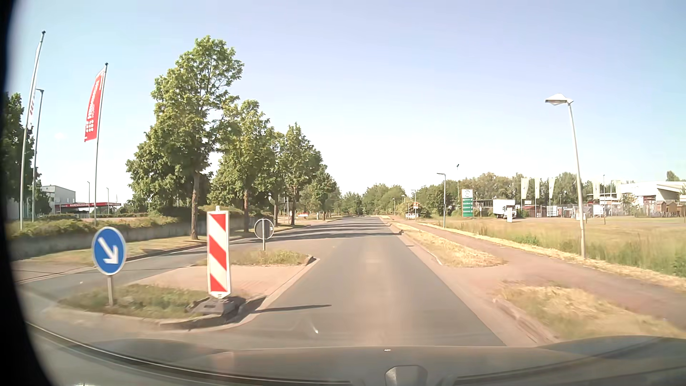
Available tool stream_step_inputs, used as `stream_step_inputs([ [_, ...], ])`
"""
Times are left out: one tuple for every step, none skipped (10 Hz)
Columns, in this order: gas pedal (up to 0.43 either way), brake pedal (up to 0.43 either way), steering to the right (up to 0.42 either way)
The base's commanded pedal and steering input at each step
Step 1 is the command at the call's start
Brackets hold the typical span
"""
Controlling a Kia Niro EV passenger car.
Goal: Follow the waypoints while adhering to traffic rules and regulations
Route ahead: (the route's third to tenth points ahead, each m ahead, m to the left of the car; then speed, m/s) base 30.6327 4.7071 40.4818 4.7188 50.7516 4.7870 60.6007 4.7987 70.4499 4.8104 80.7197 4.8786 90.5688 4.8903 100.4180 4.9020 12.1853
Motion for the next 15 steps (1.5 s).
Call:
stream_step_inputs([
  [0.150, 0.006, 0.001],
  [0.138, 0.006, 0.001],
  [0.138, 0.006, 0.001],
  [0.138, 0.006, 0.001],
  [0.138, 0.006, 0.001],
  [0.138, 0.006, 0.001],
  [0.138, 0.006, 0.001],
  [0.138, 0.006, 0.003],
  [0.138, 0.006, 0.005],
  [0.150, 0.006, 0.005],
  [0.150, 0.006, 0.005],
  [0.150, 0.006, 0.005],
  [0.150, 0.006, 0.005],
  [0.150, 0.006, 0.005],
  [0.150, 0.006, 0.005],
])
